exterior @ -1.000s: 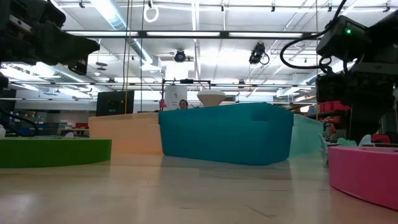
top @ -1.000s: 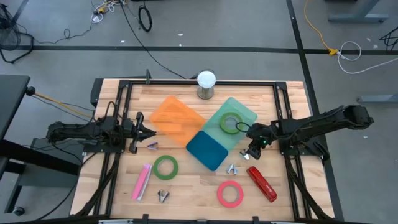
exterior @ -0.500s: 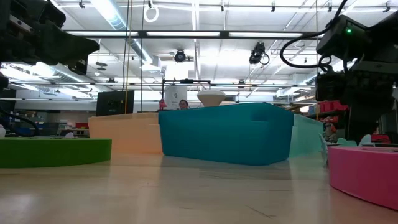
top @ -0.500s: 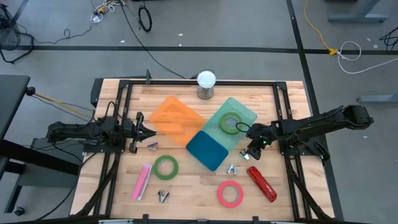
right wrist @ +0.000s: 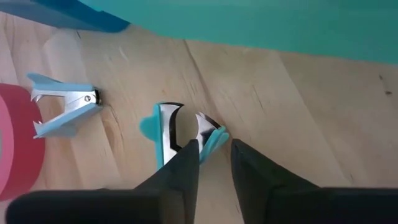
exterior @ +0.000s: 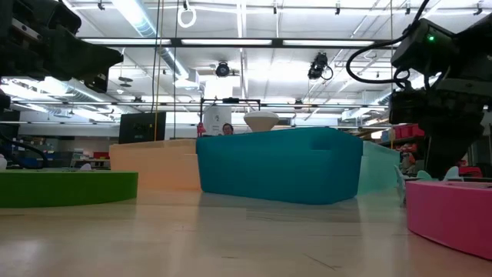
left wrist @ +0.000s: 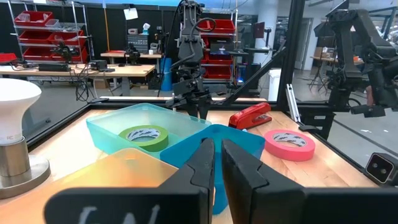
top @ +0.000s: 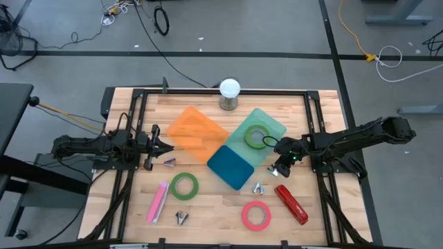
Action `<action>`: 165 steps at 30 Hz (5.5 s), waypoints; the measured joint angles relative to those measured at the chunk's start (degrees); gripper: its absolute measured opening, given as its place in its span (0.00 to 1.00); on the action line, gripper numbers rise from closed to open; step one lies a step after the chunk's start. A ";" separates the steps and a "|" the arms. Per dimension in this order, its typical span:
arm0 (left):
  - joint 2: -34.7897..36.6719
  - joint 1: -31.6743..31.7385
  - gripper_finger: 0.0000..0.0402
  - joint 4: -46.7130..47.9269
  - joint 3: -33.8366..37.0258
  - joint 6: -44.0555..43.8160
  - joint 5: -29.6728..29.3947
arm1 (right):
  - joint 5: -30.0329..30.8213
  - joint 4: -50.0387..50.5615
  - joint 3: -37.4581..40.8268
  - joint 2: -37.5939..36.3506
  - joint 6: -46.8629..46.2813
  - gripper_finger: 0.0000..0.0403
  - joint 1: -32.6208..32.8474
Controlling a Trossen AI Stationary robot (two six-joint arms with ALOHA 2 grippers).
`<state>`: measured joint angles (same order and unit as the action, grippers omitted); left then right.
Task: Pick and place Stapler, Stapler remover, tape
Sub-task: Put the light blue staple remover into the blue bin, then put the blue staple remover into the blue bin
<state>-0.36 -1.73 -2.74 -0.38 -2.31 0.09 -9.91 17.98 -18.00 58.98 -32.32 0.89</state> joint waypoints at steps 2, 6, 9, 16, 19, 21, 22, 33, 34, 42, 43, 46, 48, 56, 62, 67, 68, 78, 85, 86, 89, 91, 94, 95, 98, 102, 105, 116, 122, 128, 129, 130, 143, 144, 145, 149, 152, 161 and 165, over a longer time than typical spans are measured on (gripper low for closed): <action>0.00 0.00 0.08 0.00 -0.02 0.00 0.00 | -0.02 0.00 0.00 0.00 0.02 0.21 0.00; 0.00 -0.01 0.08 0.00 -0.02 -0.02 0.01 | -0.09 0.00 0.00 0.00 0.02 0.17 0.00; 0.00 0.01 0.08 -0.01 -0.02 0.00 -0.01 | -0.10 0.00 0.00 0.00 0.02 0.11 0.00; 0.00 -0.01 0.08 0.00 0.00 0.00 -0.01 | -0.09 -0.03 0.00 -0.04 0.28 0.01 0.02; 0.00 0.00 0.08 0.00 -0.01 0.01 0.00 | -0.13 -0.04 -0.02 -0.04 0.44 0.01 0.01; 0.00 0.00 0.08 -0.01 -0.02 -0.02 -0.01 | -0.13 -0.04 -0.02 -0.04 0.44 0.01 0.00; 0.00 0.01 0.08 0.00 -0.02 0.00 0.01 | -0.13 -0.09 -0.02 -0.04 0.44 0.01 0.00; 0.00 0.00 0.08 -0.02 -0.01 0.00 0.00 | -7.08 -2.92 -1.37 -0.02 -0.91 0.00 0.02; 0.00 0.01 0.08 0.00 -0.01 0.00 -0.01 | -7.07 -2.93 -1.95 -0.02 -0.55 0.00 0.02; 0.00 -0.01 0.08 0.00 0.00 0.00 0.01 | -7.08 -1.15 -9.36 -0.02 1.94 0.00 0.02; 0.00 0.01 0.08 0.00 -0.01 -0.02 0.00 | -7.10 -0.70 -10.46 -0.02 2.37 0.00 0.03; 0.00 0.01 0.08 -0.01 -0.02 0.00 -0.01 | -7.09 -0.16 -13.73 -0.02 3.78 0.00 0.07; 0.00 0.00 0.08 0.00 0.00 -0.01 -0.01 | -7.08 -0.49 -15.72 -0.02 4.59 0.00 0.07; 0.00 0.01 0.08 0.00 -0.01 0.00 0.00 | -4.68 -0.50 -22.93 -0.01 8.33 0.00 0.07; 0.00 -0.01 0.08 0.00 -0.02 -0.02 -0.01 | -2.53 -0.36 -27.07 1.69 10.58 0.00 0.07; 0.00 0.00 0.08 0.00 -0.02 0.00 -0.01 | -2.72 -0.44 -30.68 7.27 13.29 0.00 0.07; 0.00 0.00 0.08 -0.02 0.00 0.01 -0.01 | -3.26 -0.81 -31.30 8.53 14.15 0.00 0.07; 0.00 0.01 0.08 0.00 -0.02 0.00 -0.01 | -9.16 -6.91 -32.17 13.96 17.97 0.00 -3.24; 0.00 0.01 0.08 0.00 0.00 -0.01 -0.01 | -9.10 -8.74 -32.17 14.43 19.45 0.00 -7.63; 0.00 0.00 0.08 0.00 0.00 0.00 0.01 | -9.05 -9.34 -32.17 14.43 19.38 0.00 -8.35; 0.00 0.00 0.08 0.00 -0.01 0.00 0.00 | -7.25 -11.20 -32.17 14.43 19.21 0.00 -9.74; 0.00 0.00 0.08 0.00 0.00 -0.01 0.00 | -6.10 -11.86 -32.17 14.43 18.77 0.00 -10.12; 0.00 0.00 0.08 0.00 -0.02 0.01 0.00 | -5.53 -12.11 -32.17 14.43 17.75 0.00 -10.25; 0.00 0.00 0.08 0.00 -0.01 -0.01 0.01 | -5.42 -12.09 -32.17 14.53 17.43 0.00 -10.23; 0.00 0.00 0.08 0.00 -0.02 0.00 0.01 | -4.33 -9.73 -34.14 14.72 16.85 0.00 -9.96; 0.00 -0.01 0.08 0.00 -0.01 -0.01 0.01 | -2.49 -6.06 -40.05 16.11 19.35 0.00 -9.26; 0.00 -0.01 0.08 0.00 0.00 0.00 0.01 | -2.54 -3.63 -44.12 18.05 20.66 0.00 -9.22; 0.00 -0.01 0.08 0.00 0.00 0.00 0.01 | -2.46 1.19 -48.59 26.03 20.12 0.00 -5.52; 0.00 0.00 0.08 0.00 -0.01 -0.01 0.01 | -4.58 1.22 -48.59 32.41 19.52 0.00 -3.47; 0.00 -0.01 0.08 0.00 -0.01 -0.02 0.01 | -4.63 1.00 -48.59 38.60 19.46 0.00 -3.34; 0.00 0.00 0.08 0.00 -0.01 -0.02 0.01 | -4.63 0.96 -48.59 39.42 19.50 0.00 -3.34; 0.00 0.01 0.08 0.00 -0.01 0.02 0.01 | -4.57 0.96 -48.59 40.16 19.52 0.00 -3.39; 0.00 0.00 0.08 0.00 -0.01 -0.02 0.01 | -4.22 -3.52 -48.57 42.14 17.48 0.16 -4.46; 0.00 0.01 0.08 0.00 -0.02 -0.02 0.01 | -4.33 -3.50 -48.57 42.12 17.33 0.19 -4.66; 0.00 0.01 0.08 0.00 -0.01 0.01 0.01 | -4.39 -3.50 -48.57 42.12 17.32 0.22 -4.84; 0.00 0.00 0.08 0.00 -0.02 0.02 0.00 | -7.50 -3.47 -48.57 41.10 18.42 0.33 -5.49; 0.00 0.01 0.08 0.00 -0.02 0.00 0.01 | -11.00 -3.24 -48.57 38.98 19.32 0.38 -5.73; 0.02 0.00 0.08 0.00 -0.02 0.00 -0.01 | -4.48 9.39 -48.57 26.14 26.02 0.39 -4.02; 0.00 -0.01 0.08 0.00 -0.02 0.00 0.00 | -1.11 13.74 -47.79 21.27 28.64 0.39 -2.91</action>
<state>-0.36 -1.74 -2.74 -0.40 -2.31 0.09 -11.02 31.71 -65.79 80.26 -3.68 -2.02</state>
